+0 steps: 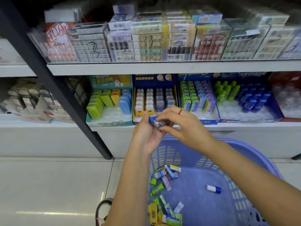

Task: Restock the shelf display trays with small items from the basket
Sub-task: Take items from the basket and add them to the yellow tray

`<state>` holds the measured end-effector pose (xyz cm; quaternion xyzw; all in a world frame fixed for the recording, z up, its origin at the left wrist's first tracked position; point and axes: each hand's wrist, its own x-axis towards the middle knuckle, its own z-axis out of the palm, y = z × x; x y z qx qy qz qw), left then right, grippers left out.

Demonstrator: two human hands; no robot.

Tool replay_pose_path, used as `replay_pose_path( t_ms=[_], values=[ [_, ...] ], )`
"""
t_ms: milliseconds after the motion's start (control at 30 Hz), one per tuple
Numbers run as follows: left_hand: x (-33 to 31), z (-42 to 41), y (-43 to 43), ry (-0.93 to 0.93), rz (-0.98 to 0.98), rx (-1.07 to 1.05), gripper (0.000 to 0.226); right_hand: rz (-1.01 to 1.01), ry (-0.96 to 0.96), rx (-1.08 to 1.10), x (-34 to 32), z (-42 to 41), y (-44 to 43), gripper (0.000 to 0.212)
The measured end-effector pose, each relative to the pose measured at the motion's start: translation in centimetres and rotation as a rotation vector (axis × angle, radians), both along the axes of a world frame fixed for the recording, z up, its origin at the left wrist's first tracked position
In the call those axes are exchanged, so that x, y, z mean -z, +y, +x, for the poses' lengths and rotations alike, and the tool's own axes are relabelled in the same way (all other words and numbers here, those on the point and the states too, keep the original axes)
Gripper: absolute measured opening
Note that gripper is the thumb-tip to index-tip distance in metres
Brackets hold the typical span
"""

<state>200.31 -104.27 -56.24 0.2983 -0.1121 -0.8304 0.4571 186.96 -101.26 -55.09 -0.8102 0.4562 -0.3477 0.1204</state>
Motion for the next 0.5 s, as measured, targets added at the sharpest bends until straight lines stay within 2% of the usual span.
replay_pose_path(
  t_ms=[67,100,133,200,233,267,367,500],
  values=[
    [-0.2,-0.4,0.3,-0.119,-0.055,-0.02,0.052,-0.064,0.0,0.041,-0.4,0.2,-0.7,0.021],
    [-0.2,-0.5,0.3,-0.294,-0.124,-0.059,0.048,-0.081,0.003,0.082,-0.5,0.1,-1.3,0.021],
    [0.0,-0.6,0.3,-0.565,-0.248,-0.093,0.042,-0.079,0.005,0.14,-0.6,0.0,-2.1,0.021],
    [1.2,0.0,0.2,-1.288,-0.641,-0.141,0.033,-0.015,0.025,0.257,-0.4,-0.4,-3.7,0.021],
    [1.9,0.4,0.3,-1.529,-0.816,-0.114,0.032,0.024,0.043,0.287,-0.2,-0.5,-4.4,0.021],
    [2.5,0.7,0.3,-1.649,-0.905,-0.041,0.034,0.052,0.067,0.298,0.1,-0.6,-5.1,0.022],
    [4.1,1.0,0.3,-1.761,-0.969,0.127,0.044,0.085,0.161,0.296,1.1,-0.5,-6.6,0.021],
    [4.4,1.2,-0.2,-1.734,-0.978,0.102,0.045,0.101,0.174,0.31,1.6,-0.4,-7.6,0.024]
  ],
)
